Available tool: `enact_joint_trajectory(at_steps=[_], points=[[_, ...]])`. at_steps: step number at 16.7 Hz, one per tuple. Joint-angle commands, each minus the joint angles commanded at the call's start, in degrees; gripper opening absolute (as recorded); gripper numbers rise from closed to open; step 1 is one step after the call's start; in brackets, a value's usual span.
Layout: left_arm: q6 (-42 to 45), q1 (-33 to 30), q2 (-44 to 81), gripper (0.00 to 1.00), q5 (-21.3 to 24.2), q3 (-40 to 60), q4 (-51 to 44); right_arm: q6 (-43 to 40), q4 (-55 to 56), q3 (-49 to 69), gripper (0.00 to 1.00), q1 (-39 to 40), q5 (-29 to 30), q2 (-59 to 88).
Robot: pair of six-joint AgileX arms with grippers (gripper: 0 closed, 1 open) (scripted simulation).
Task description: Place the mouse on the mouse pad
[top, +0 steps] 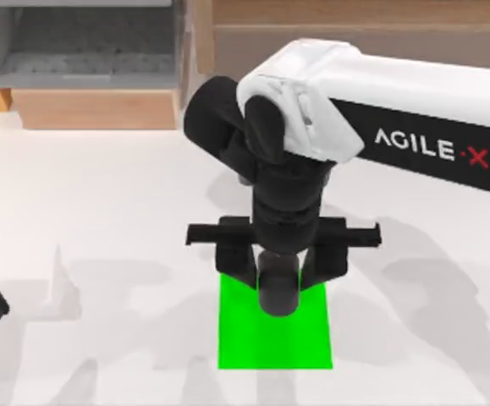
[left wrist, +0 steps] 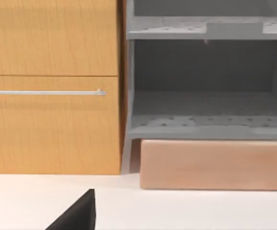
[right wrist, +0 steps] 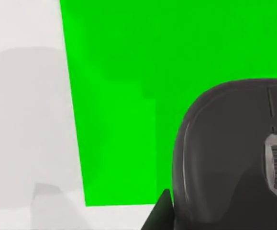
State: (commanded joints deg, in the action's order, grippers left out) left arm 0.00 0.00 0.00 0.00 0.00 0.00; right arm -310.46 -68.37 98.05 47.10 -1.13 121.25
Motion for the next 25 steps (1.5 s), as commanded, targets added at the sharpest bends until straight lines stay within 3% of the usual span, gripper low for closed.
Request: enact_joint_trajectory(at_steps=[16, 25], points=[[0.0, 0.0, 0.0, 1.00, 0.0, 0.0, 0.0, 2.3, 3.9, -1.6, 0.00, 4.8, -0.9, 1.3], [0.0, 0.0, 0.0, 1.00, 0.0, 0.0, 0.0, 0.3, 8.6, -5.9, 0.00, 0.7, -0.5, 1.8]])
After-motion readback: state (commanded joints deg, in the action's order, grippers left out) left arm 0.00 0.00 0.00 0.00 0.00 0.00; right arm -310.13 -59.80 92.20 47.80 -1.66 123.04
